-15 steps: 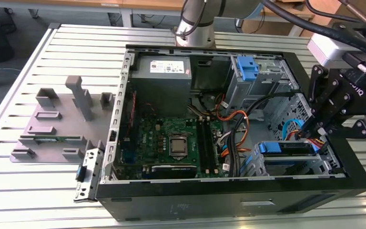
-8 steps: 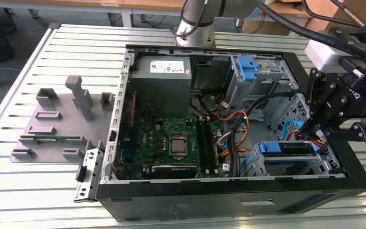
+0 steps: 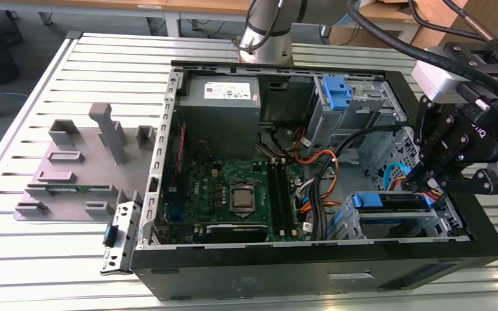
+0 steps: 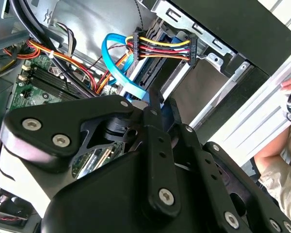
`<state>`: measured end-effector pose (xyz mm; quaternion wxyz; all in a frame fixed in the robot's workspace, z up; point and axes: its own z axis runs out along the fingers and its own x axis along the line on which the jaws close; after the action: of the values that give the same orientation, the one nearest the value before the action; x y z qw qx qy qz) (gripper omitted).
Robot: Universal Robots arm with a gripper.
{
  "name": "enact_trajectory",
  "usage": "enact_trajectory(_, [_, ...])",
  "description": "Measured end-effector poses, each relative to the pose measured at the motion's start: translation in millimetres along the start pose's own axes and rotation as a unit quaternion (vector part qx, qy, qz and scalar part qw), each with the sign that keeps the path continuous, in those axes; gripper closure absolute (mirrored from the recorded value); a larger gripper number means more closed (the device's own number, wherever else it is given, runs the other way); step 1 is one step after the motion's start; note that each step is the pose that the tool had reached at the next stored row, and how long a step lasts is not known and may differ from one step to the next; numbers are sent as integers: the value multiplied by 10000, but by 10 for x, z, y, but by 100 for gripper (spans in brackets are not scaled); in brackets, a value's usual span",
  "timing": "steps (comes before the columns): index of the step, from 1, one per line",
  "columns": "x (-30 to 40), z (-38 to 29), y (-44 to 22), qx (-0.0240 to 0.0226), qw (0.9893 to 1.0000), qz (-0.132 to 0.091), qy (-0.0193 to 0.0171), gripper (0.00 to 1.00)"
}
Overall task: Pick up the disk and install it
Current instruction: 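Insert the first disk wire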
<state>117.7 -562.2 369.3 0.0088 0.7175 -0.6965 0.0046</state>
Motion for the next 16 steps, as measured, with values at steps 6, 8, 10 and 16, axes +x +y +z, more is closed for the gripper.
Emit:
enact_trajectory(6, [0,1,0,0,10000,0,0,76])
enact_trajectory(8, [0,1,0,0,10000,0,-1,76])
enact_trajectory(10, [0,1,0,0,10000,0,-1,78])
enact_trajectory(16, [0,1,1,0,10000,0,-1,84])
